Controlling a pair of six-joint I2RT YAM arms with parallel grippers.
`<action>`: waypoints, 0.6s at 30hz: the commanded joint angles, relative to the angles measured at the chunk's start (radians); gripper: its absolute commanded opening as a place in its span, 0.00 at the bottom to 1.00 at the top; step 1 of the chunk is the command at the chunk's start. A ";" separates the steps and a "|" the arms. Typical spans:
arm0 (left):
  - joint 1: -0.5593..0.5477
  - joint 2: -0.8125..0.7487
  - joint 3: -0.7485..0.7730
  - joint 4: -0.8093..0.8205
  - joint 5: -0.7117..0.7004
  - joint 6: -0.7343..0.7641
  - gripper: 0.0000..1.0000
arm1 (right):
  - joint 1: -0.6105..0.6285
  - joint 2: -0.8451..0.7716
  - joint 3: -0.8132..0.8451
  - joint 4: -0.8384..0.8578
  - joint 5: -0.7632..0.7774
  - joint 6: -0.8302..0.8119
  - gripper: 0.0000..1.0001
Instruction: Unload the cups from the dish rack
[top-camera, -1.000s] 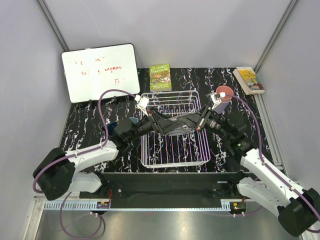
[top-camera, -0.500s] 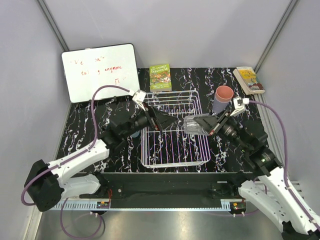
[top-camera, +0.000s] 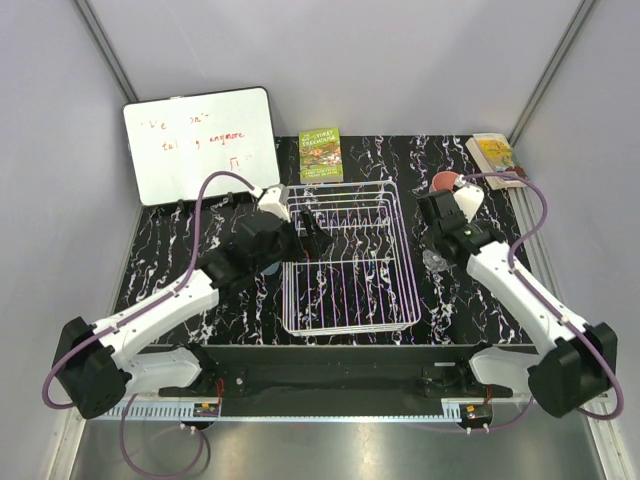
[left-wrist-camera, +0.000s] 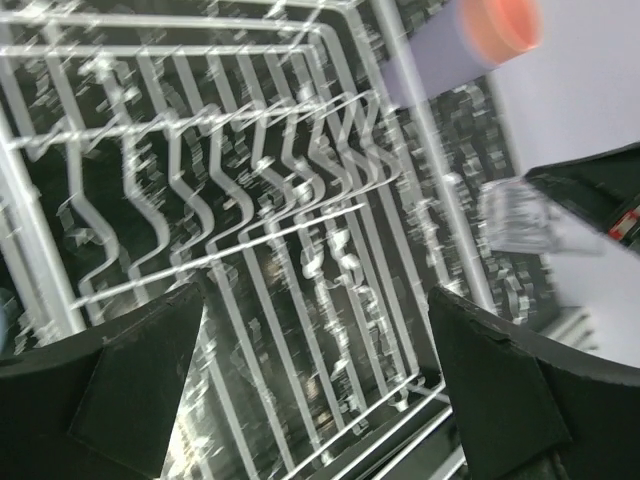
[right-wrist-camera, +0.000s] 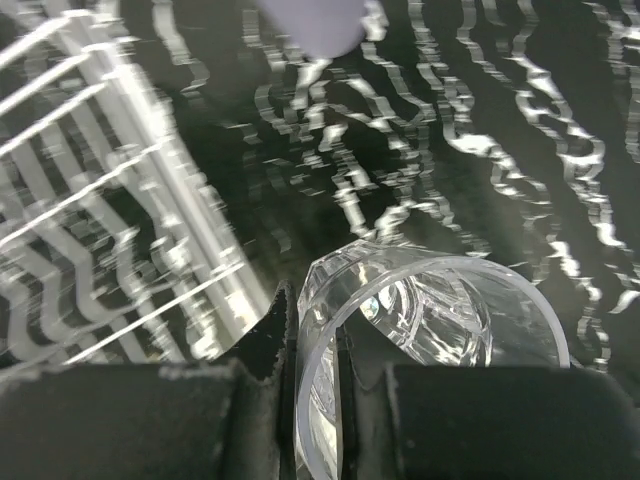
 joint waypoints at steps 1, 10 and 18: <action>0.001 -0.027 0.028 -0.066 -0.083 0.024 0.99 | -0.031 0.071 0.075 0.002 0.163 -0.011 0.00; 0.001 -0.052 0.022 -0.089 -0.109 0.058 0.99 | -0.101 0.285 0.091 0.087 0.125 -0.012 0.00; 0.001 -0.063 0.014 -0.113 -0.118 0.067 0.99 | -0.141 0.426 0.111 0.167 0.075 -0.037 0.00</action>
